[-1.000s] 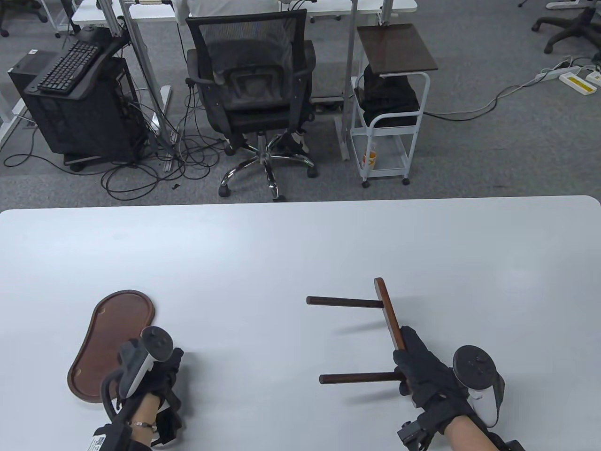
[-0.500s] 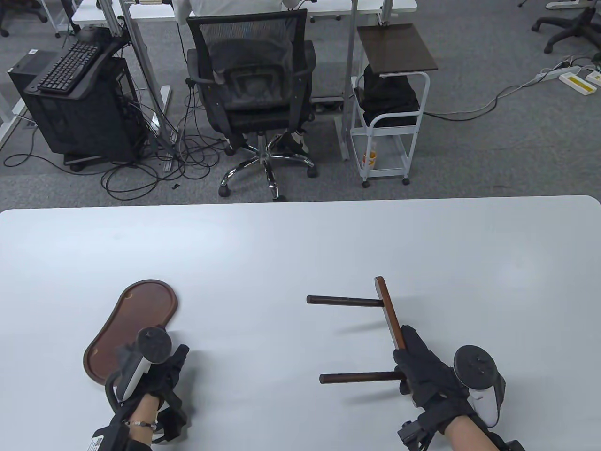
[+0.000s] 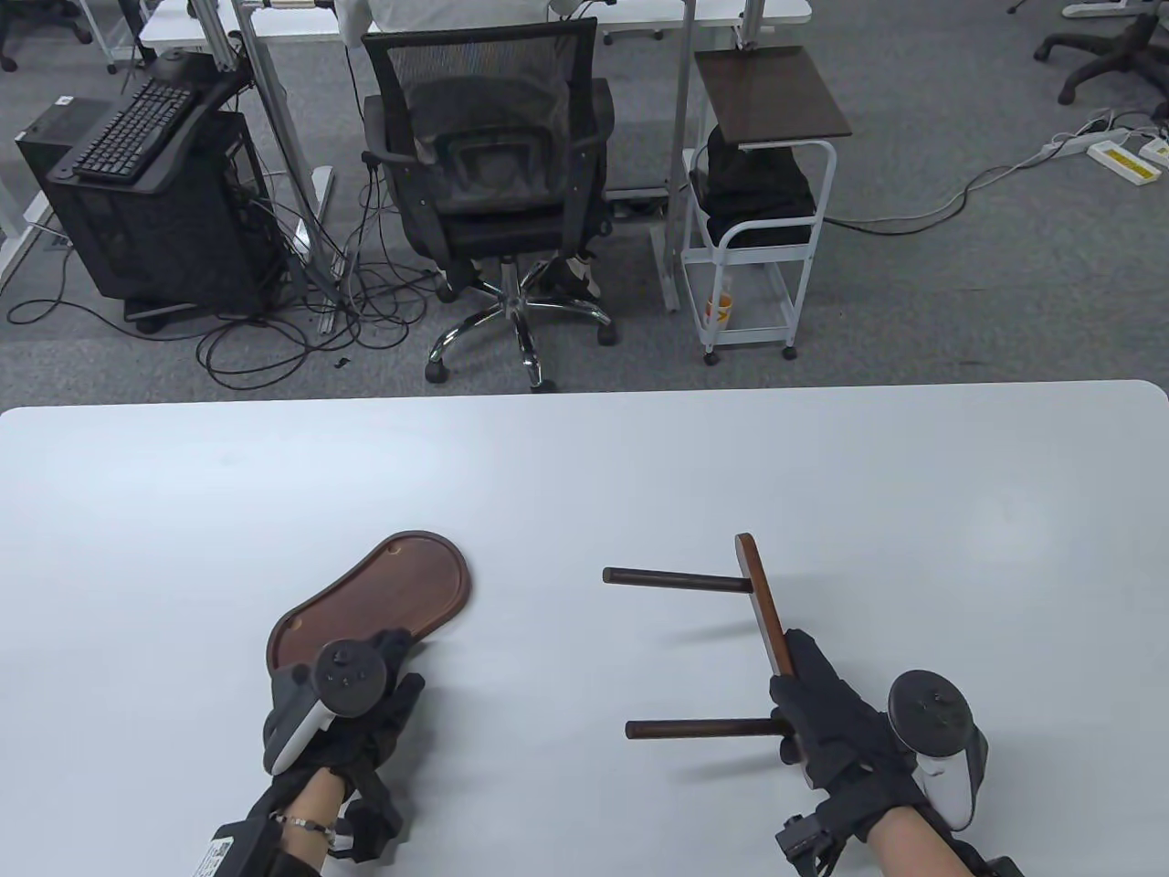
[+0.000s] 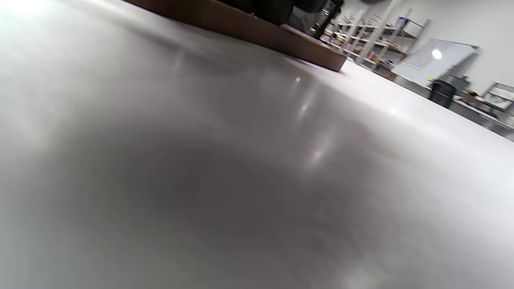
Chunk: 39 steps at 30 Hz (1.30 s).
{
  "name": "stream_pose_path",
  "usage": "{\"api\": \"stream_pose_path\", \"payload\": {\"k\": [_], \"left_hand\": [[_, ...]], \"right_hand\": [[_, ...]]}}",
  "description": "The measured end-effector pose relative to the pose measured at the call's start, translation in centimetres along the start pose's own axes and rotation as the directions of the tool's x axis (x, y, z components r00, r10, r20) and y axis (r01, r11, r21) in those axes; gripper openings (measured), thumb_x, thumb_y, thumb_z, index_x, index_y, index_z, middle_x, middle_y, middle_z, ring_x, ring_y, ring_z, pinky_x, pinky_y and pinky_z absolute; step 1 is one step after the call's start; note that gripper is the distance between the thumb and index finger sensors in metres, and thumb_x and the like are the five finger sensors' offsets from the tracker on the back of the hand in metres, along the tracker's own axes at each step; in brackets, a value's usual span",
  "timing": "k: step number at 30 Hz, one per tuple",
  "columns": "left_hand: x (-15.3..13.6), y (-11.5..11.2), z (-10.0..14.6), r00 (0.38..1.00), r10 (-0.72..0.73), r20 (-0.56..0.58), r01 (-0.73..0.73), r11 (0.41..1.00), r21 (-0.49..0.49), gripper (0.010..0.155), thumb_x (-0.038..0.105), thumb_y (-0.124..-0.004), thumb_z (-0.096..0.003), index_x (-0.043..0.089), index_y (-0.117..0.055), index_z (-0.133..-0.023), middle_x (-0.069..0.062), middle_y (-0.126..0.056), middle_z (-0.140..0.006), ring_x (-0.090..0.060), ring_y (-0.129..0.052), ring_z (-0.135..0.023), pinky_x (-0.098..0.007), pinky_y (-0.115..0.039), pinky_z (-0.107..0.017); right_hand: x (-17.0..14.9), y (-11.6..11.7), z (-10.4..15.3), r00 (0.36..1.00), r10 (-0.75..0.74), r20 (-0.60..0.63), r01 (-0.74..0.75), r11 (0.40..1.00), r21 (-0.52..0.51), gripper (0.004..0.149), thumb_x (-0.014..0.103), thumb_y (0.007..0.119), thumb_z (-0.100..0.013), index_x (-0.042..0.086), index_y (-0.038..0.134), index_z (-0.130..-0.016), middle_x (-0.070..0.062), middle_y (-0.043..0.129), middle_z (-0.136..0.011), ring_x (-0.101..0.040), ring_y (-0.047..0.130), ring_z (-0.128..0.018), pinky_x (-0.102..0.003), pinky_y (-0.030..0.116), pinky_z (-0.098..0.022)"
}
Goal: Fit key rack parts together into a complete key rack
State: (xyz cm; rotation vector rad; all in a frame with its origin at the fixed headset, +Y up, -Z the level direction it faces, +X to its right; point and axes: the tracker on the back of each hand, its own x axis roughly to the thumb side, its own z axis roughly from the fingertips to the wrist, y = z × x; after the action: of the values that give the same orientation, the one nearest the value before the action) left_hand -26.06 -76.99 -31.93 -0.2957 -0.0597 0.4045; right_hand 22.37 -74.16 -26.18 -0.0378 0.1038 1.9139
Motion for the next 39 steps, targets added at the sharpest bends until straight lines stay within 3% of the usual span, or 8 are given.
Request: {"api": "stream_pose_path", "payload": {"k": [15, 29, 39], "left_hand": [[5.5, -2.8, 0.7, 0.935, 0.216, 0.281, -0.148, 0.958, -0.246, 0.060, 0.043, -0.053, -0.0583, 0.027, -0.036, -0.113, -0.001, -0.043, -0.126, -0.026, -0.046, -0.116, -0.046, -0.033, -0.081], [9.8, -5.6, 2.4, 0.853, 0.279, 0.441, -0.066, 0.896, -0.439, 0.059, 0.043, -0.052, -0.0585, 0.030, -0.036, -0.113, 0.003, -0.041, -0.126, -0.023, -0.044, -0.117, -0.042, -0.031, -0.082], [11.4, -6.6, 3.2, 0.818, 0.306, 0.487, -0.027, 0.866, -0.499, 0.058, 0.043, -0.053, -0.0584, 0.030, -0.037, -0.113, 0.004, -0.043, -0.126, -0.022, -0.045, -0.117, -0.041, -0.031, -0.082]], "right_hand": [[-0.1, -0.3, 0.0, 1.000, -0.013, -0.011, 0.013, 1.000, -0.011, 0.063, 0.031, 0.066, -0.060, 0.004, 0.043, -0.112, -0.033, 0.066, -0.095, -0.048, 0.080, -0.061, -0.052, 0.081, -0.037], [-0.2, -0.5, -0.1, 0.999, -0.029, -0.032, 0.028, 0.999, -0.017, 0.063, 0.031, 0.066, -0.060, 0.004, 0.043, -0.112, -0.033, 0.066, -0.095, -0.048, 0.080, -0.062, -0.053, 0.081, -0.037], [-0.2, -0.5, -0.1, 0.998, -0.036, -0.042, 0.036, 0.999, -0.015, 0.063, 0.031, 0.066, -0.060, 0.004, 0.043, -0.112, -0.033, 0.066, -0.095, -0.048, 0.079, -0.062, -0.053, 0.081, -0.037]]}}
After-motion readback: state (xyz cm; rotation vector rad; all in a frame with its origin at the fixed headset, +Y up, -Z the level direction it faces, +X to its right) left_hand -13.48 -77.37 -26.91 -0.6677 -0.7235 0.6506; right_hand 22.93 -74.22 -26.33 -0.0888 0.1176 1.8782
